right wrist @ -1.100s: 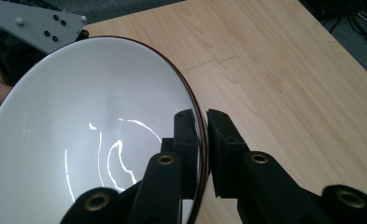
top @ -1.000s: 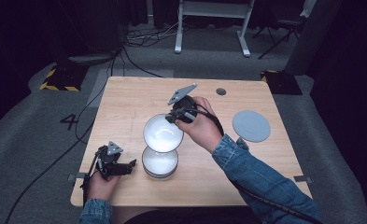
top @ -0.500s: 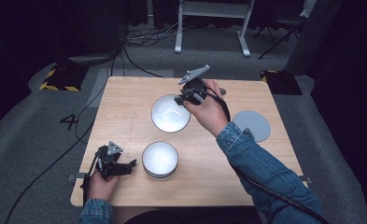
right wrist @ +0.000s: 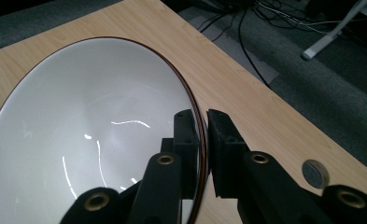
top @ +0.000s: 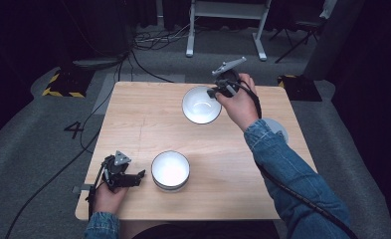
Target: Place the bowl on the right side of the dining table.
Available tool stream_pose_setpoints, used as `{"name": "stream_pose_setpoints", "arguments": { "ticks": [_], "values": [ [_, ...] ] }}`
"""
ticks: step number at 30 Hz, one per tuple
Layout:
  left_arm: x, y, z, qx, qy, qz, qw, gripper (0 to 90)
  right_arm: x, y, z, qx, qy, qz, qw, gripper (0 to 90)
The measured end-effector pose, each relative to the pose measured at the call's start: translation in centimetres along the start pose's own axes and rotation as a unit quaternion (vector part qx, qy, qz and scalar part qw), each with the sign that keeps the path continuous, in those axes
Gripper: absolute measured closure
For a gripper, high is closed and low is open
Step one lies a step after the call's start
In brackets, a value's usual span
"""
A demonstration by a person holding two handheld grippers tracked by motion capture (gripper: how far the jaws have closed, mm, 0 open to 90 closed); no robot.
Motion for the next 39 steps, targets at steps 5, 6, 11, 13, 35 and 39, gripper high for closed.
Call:
{"name": "stream_pose_setpoints", "arguments": {
  "ticks": [5, 6, 11, 13, 35, 39],
  "values": [
    [0.0, 0.0, 0.0, 0.001, 0.0, 0.0, 1.0, 15.8, 1.1, -0.2, 2.1, 0.018, 0.018, -0.004, 0.9997, 82.6],
    [0.0, 0.0, 0.0, 0.002, 0.0, 0.0, 1.0, 15.8, 1.3, -0.2, 2.4, 0.018, 0.023, -0.003, 0.9996, 82.5],
    [-0.1, 0.0, 0.0, 0.002, -0.001, -0.004, 1.0, 15.7, 2.6, -0.8, 5.0, 0.043, 0.051, -0.006, 0.9978, 82.5],
    [-0.1, 0.0, 0.0, 0.001, 0.0, -0.004, 1.0, 15.7, 2.8, -0.9, 5.4, 0.048, 0.054, -0.006, 0.9973, 82.5],
    [-0.1, 0.0, 0.0, 0.001, -0.001, -0.003, 1.0, 15.7, 7.5, -2.4, 12.8, 0.126, 0.154, -0.032, 0.9795, 82.2],
    [-0.1, 0.1, 0.0, 0.001, -0.001, -0.003, 1.0, 15.7, 8.4, -2.9, 14.0, 0.14, 0.167, -0.038, 0.9751, 82.2]
  ]
}}
Point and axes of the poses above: each handheld gripper's, and its own axes: y roughly forward along the jaws, x roughly out of its underside, z roughly to its right, the point moved 1 cm from there along y, roughly forward along the jaws, and after that the axes turned 3 degrees about -y, right-handed, at the moved point
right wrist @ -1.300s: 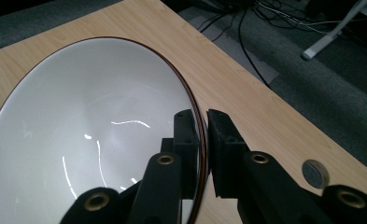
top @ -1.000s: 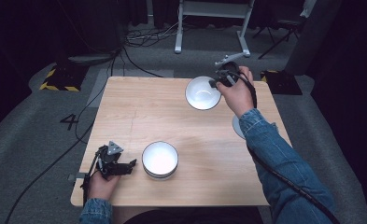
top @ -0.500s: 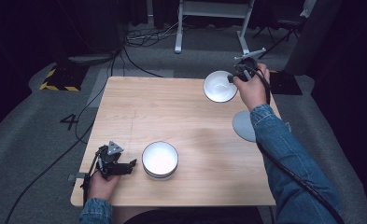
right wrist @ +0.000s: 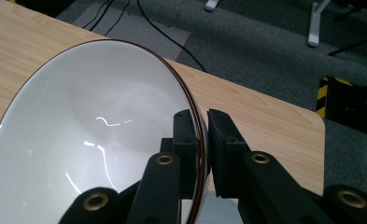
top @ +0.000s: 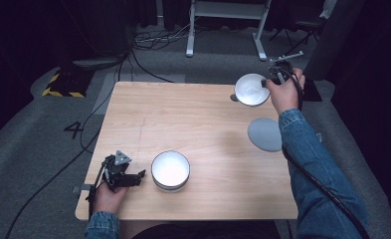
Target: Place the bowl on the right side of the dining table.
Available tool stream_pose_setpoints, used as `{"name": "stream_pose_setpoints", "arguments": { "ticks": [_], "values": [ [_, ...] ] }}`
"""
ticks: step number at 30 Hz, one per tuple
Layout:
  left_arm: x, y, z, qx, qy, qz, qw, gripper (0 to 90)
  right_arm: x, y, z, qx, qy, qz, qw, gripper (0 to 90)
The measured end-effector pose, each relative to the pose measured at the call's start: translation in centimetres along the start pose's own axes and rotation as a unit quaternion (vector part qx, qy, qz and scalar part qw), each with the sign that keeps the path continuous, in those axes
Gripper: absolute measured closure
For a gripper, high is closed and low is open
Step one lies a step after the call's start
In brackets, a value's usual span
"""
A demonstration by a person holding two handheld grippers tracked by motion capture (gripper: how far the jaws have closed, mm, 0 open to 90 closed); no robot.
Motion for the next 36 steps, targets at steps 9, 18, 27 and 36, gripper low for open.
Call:
{"name": "stream_pose_setpoints", "arguments": {
  "ticks": [9, 18, 27, 36],
  "values": [
    [0.0, 0.0, 0.0, 0.0, 0.0, 0.0, 1.0, 15.7, 1.2, -0.5, 2.8, 0.022, 0.022, -0.002, 0.9995, 82.2],
    [0.0, 0.0, 0.0, 0.0, 0.0, 0.0, 1.0, 15.8, 1.7, -0.9, 4.2, 0.034, 0.045, -0.014, 0.9983, 82.1],
    [0.0, 0.0, 0.0, 0.0, 0.0, 0.0, 1.0, 15.7, 3.3, -0.1, 5.1, 0.036, 0.069, -0.034, 0.9964, 82.2],
    [0.0, 0.0, 0.0, -0.001, 0.002, -0.002, 1.0, 15.7, 5.8, 1.4, 5.6, 0.034, 0.086, -0.054, 0.9943, 82.1]
  ]
}}
Point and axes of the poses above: each handheld gripper's, and its own axes: y roughly forward along the jaws, x roughly out of its underside, z roughly to its right, the point moved 1 cm from there along y, roughly forward along the jaws, and after that the axes turned 3 degrees about -y, right-handed, at the moved point
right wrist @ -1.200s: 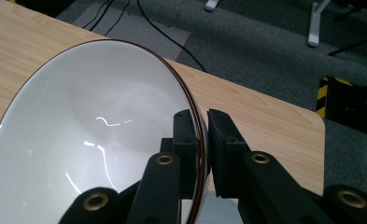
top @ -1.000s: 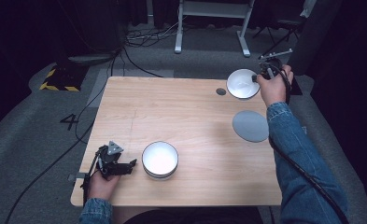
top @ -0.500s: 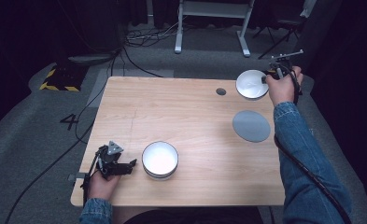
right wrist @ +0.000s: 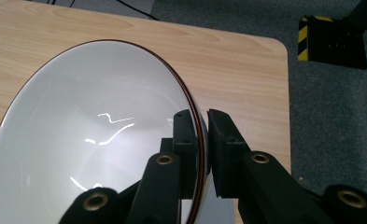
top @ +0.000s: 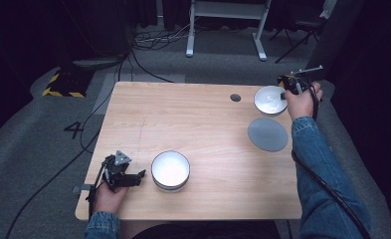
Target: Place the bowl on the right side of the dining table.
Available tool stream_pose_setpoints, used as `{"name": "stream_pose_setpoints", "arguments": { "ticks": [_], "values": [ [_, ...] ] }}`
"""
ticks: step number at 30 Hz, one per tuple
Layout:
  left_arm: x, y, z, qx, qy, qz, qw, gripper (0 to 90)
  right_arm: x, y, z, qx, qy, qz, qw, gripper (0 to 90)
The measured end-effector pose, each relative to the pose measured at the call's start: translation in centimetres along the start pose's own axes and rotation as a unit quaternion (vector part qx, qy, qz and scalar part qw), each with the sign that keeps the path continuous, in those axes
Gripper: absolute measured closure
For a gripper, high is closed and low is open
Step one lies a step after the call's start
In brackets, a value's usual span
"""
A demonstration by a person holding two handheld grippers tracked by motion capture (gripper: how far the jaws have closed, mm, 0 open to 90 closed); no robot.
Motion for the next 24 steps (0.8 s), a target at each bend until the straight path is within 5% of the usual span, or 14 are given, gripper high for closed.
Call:
{"name": "stream_pose_setpoints", "arguments": {
  "ticks": [24],
  "values": [
    [0.0, 0.0, 0.0, 0.0, -0.001, 0.0, 1.0, 15.8, 4.7, 3.2, -0.1, -0.005, 0.014, -0.054, 0.9984, 82.1]
  ]
}}
Point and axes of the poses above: each handheld gripper's, and its own axes: y roughly forward along the jaws, x roughly out of its underside, z roughly to its right, the point moved 1 cm from there along y, roughly forward along the jaws, and after that the axes turned 3 degrees about -y, right-handed, at the moved point
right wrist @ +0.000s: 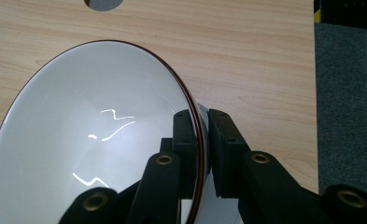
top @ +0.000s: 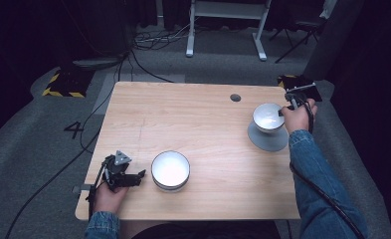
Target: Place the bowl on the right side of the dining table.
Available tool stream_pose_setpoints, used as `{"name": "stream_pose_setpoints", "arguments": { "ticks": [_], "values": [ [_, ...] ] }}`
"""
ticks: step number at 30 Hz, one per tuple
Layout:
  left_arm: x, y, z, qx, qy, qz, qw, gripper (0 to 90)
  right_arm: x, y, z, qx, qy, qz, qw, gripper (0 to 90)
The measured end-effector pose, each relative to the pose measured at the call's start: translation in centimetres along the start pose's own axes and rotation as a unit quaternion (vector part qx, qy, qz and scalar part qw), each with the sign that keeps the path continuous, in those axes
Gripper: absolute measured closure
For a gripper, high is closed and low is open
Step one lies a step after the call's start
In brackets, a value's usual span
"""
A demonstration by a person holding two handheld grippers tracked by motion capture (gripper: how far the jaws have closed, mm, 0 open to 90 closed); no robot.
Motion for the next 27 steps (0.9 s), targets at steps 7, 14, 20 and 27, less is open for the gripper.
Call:
{"name": "stream_pose_setpoints", "arguments": {
  "ticks": [7, 14, 20, 27],
  "values": [
    [0.0, 0.0, 0.0, -0.001, 0.0, 0.003, 1.0, 15.8, 0.8, 1.0, -0.5, -0.005, -0.001, -0.011, 0.9999, 82.1],
    [0.0, 0.0, 0.0, 0.0, -0.001, 0.002, 1.0, 15.8, 1.1, 1.5, -0.5, -0.004, 0.0, -0.019, 0.9998, 82.1],
    [0.0, 0.0, 0.0, -0.002, 0.0, 0.002, 1.0, 15.8, 1.5, 1.6, -0.2, -0.004, 0.001, -0.02, 0.9998, 82.0],
    [0.0, 0.0, 0.0, 0.001, -0.001, 0.002, 1.0, 15.8, 1.7, 1.9, 0.2, -0.006, 0.007, -0.021, 0.9997, 82.0]
  ]
}}
Point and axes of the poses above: each handheld gripper's, and its own axes: y roughly forward along the jaws, x roughly out of its underside, z roughly to its right, the point moved 1 cm from there along y, roughly forward along the jaws, and after that the axes turned 3 degrees about -y, right-handed, at the moved point
